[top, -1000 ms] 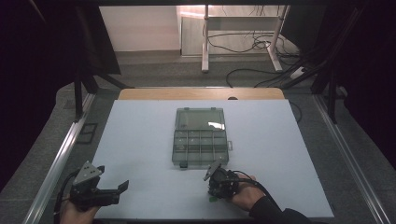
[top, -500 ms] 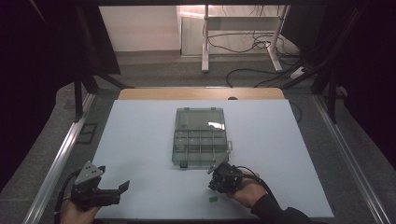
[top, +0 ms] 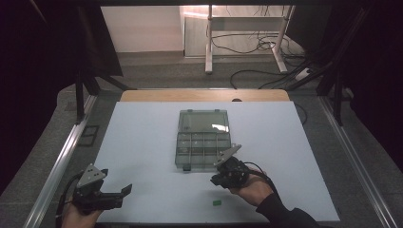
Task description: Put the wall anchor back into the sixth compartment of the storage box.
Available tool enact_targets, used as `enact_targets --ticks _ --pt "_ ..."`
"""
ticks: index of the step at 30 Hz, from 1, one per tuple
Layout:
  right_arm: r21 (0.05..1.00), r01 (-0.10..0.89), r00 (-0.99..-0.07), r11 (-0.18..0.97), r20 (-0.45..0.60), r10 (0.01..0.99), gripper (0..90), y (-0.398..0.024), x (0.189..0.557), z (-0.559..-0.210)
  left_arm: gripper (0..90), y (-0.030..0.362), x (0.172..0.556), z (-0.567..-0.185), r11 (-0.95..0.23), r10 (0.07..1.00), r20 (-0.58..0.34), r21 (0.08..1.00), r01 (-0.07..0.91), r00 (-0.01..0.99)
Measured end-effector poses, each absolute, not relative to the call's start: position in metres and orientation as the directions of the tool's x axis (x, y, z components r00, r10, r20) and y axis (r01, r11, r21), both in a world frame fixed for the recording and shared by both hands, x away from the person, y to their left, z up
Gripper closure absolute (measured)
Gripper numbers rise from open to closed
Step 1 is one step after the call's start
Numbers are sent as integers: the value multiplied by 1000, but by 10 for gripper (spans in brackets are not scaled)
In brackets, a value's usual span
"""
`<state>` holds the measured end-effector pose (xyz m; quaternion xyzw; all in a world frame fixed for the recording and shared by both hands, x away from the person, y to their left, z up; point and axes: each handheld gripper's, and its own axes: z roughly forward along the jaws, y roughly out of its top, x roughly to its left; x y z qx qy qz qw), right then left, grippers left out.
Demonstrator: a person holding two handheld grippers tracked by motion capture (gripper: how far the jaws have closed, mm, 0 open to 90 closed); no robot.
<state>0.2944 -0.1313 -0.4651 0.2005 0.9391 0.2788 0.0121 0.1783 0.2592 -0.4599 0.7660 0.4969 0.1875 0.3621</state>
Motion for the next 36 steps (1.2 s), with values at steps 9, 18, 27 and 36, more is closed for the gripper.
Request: enact_targets --ticks 9,18,27,36 --pt "564 379 -914 734 105 391 835 -130 301 -457 29 259 178 -460 -244 896 -74 741 626 437" --pt "589 384 -908 711 101 406 834 -127 310 -451 29 259 179 -460 -248 893 -78 738 628 444" --pt "602 389 -903 698 100 417 834 -122 318 -449 29 259 179 -460 -252 890 -77 739 625 449" --pt "612 409 -891 677 107 441 834 -116 330 -447 29 259 179 -460 -253 889 -77 738 625 451"
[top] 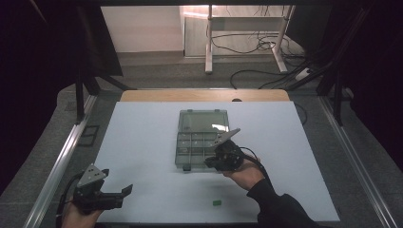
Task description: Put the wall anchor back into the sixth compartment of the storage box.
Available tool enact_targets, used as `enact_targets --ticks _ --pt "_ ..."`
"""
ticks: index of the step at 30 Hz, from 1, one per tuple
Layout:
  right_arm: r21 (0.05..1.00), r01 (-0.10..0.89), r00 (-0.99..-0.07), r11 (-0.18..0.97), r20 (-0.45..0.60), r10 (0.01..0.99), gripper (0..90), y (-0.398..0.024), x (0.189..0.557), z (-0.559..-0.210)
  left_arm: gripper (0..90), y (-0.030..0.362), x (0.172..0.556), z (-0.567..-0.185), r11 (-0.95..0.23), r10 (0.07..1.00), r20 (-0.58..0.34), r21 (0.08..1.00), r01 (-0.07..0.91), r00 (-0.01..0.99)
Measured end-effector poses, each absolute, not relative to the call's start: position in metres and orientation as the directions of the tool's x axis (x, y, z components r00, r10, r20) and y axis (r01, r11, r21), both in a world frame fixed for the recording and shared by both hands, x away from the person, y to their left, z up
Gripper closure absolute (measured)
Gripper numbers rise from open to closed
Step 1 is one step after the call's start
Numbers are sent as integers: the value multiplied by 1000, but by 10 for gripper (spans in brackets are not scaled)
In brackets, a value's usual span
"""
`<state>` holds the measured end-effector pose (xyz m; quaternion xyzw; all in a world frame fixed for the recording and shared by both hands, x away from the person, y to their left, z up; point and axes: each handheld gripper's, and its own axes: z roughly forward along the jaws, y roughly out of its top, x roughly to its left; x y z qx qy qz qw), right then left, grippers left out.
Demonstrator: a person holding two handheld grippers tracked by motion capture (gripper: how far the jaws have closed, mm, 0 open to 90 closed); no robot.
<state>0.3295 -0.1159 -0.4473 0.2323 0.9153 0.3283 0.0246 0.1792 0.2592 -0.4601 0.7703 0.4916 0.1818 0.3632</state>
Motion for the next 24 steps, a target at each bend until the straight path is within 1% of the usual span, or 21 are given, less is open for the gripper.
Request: enact_targets --ticks 9,24 --pt "634 405 -885 659 92 456 833 -109 342 -448 29 259 179 -460 -256 888 -76 737 626 453" --pt "637 409 -878 654 78 473 833 -90 356 -454 29 259 180 -460 -258 887 -76 735 627 455"
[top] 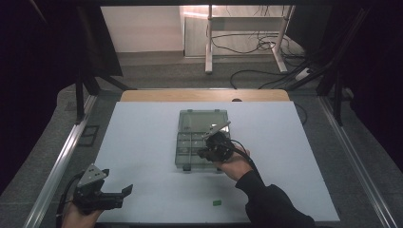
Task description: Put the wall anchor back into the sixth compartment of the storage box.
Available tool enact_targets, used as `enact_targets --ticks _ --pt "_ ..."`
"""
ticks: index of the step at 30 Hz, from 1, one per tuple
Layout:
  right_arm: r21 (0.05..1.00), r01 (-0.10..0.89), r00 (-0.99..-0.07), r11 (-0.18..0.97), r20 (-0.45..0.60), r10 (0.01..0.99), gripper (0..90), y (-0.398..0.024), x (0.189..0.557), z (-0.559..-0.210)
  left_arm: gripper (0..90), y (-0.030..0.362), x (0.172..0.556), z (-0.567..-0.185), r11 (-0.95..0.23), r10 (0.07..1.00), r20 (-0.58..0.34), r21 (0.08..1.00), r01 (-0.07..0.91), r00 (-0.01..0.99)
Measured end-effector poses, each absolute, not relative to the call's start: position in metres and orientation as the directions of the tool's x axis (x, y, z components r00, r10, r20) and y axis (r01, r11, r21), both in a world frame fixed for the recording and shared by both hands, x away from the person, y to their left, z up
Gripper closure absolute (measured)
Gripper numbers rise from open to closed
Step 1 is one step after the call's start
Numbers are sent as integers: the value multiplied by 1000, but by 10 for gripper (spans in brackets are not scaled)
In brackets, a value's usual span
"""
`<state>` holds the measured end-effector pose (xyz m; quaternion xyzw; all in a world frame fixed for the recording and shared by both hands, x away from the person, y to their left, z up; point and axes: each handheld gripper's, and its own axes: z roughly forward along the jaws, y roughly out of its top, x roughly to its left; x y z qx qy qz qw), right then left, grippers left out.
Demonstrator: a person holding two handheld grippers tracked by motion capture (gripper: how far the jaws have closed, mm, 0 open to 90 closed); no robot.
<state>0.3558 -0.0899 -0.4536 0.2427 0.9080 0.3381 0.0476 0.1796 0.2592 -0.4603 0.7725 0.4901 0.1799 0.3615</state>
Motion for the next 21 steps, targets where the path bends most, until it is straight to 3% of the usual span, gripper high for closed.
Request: enact_targets --ticks 11,21 --pt "630 411 -875 659 72 478 833 -77 364 -463 30 259 180 -460 -262 887 -73 734 627 457" --pt "627 406 -876 665 59 479 780 -73 362 -465 31 258 180 -460 -267 886 -69 733 625 459"
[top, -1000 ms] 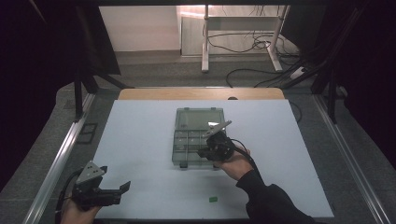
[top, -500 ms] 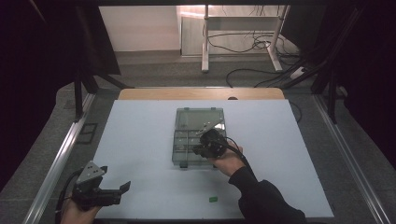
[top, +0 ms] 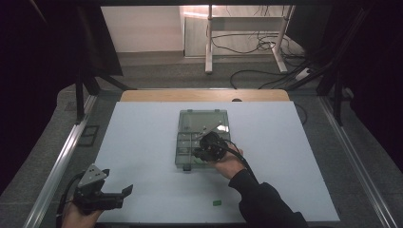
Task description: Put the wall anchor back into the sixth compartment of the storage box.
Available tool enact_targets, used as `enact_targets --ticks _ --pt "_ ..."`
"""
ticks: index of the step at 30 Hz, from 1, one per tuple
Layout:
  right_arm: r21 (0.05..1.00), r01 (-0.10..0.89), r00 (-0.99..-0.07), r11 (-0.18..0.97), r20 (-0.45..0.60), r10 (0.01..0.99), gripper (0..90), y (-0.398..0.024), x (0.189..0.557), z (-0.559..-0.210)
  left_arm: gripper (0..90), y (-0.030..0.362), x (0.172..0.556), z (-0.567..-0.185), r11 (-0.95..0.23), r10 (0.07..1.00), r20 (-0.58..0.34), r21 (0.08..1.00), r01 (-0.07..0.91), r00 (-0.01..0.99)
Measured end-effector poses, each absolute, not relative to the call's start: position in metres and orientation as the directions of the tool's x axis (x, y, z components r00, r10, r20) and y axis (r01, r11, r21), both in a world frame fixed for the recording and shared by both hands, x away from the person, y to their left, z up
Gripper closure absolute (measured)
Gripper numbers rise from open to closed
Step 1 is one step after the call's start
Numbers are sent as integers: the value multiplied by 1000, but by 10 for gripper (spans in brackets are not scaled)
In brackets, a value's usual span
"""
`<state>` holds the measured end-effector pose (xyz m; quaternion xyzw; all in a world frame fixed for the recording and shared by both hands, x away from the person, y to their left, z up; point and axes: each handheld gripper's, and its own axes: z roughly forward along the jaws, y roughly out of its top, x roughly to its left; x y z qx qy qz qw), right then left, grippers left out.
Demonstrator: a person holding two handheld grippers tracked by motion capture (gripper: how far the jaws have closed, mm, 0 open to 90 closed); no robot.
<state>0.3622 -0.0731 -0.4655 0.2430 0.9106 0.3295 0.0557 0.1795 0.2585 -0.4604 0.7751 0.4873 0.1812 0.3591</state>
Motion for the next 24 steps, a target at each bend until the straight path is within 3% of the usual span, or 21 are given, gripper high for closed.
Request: enact_targets --ticks 5,17,24 --pt "634 393 -879 667 44 475 727 -75 358 -462 31 258 180 -460 -269 885 -67 732 625 460" --pt "655 412 -873 633 86 480 414 -91 346 -458 33 258 180 -461 -272 885 -66 731 626 462" --pt "659 413 -867 629 75 492 318 -98 338 -457 33 257 180 -460 -276 885 -62 729 626 462"
